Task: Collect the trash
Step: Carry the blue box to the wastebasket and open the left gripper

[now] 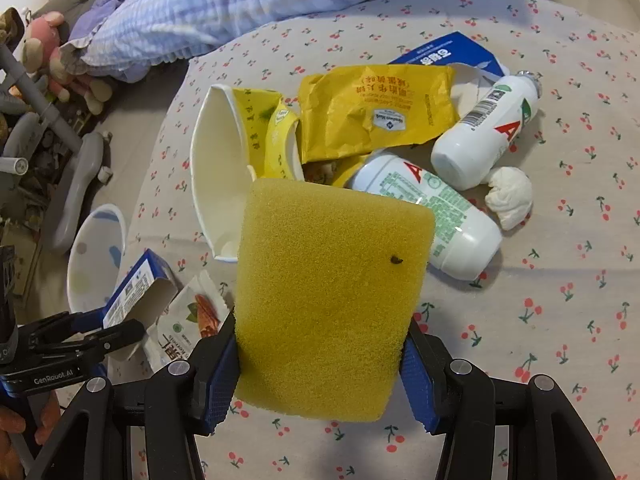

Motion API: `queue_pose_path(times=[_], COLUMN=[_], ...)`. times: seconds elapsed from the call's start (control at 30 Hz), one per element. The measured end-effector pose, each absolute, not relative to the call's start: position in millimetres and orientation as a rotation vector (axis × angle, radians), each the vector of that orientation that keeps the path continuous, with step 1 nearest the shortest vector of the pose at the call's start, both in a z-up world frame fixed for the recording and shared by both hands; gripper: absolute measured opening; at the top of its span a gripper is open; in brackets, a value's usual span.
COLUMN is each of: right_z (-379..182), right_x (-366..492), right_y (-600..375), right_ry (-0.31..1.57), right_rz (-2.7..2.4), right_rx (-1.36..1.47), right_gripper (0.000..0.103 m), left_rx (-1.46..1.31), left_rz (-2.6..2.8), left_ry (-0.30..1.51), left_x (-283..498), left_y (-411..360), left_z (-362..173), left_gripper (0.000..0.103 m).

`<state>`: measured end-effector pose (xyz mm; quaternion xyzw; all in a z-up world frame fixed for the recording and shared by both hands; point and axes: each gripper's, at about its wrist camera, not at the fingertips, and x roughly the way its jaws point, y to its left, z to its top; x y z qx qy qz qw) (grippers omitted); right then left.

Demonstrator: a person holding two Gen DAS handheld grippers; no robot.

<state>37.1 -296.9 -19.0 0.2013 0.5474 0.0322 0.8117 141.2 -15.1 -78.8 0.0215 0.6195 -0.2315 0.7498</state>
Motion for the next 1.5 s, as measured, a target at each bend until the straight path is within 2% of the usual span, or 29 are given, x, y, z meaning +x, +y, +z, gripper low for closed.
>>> queue_pose_path(times=[0.27,0.77,1.07,1.33,1.4,1.43,1.47,1.5], right_z=[-18.6,-13.0,-52.5,-79.2,-79.0,-79.0,-78.0,-77.8], right_x=[36.6,43.1,61.5,71.7,70.8,71.0,71.1,71.8], right_y=[-293.1,-254.3,-183.6,-171.9,-167.3,-166.5,-166.5,-166.9], right_ry=[1.171,1.168,1.271,1.322,1.316,1.316,1.316,1.319], right_rz=[0.076,0.195,0.238,0.192,0.189,0.187,0.186,0.185], right_rx=[0.425,0.429,0.263,0.175,0.142,0.139,0.140,0.146], right_gripper=[0.061,0.061,0.061,0.060,0.060,0.060,0.060,0.060], left_rx=[0.019,0.086,0.087,0.035,0.007,-0.002,-0.011,-0.015], left_rz=[-0.474,-0.427,-0.420,-0.425,-0.426,-0.425,-0.428,-0.428], left_ry=[1.284,1.306,1.319,1.312,1.305,1.306,1.310,1.311], left_x=[144.7,144.2,143.4,144.0,144.0,144.5,145.1,145.6], left_y=[-12.5,-9.2,2.8,24.9,29.5,30.2,30.6,30.6], left_z=[-64.8,-75.9,-81.8,-77.4,-77.6,-78.1,-79.2,-80.3], left_gripper=[0.067,0.067,0.067,0.067,0.056,0.043,0.034,0.034])
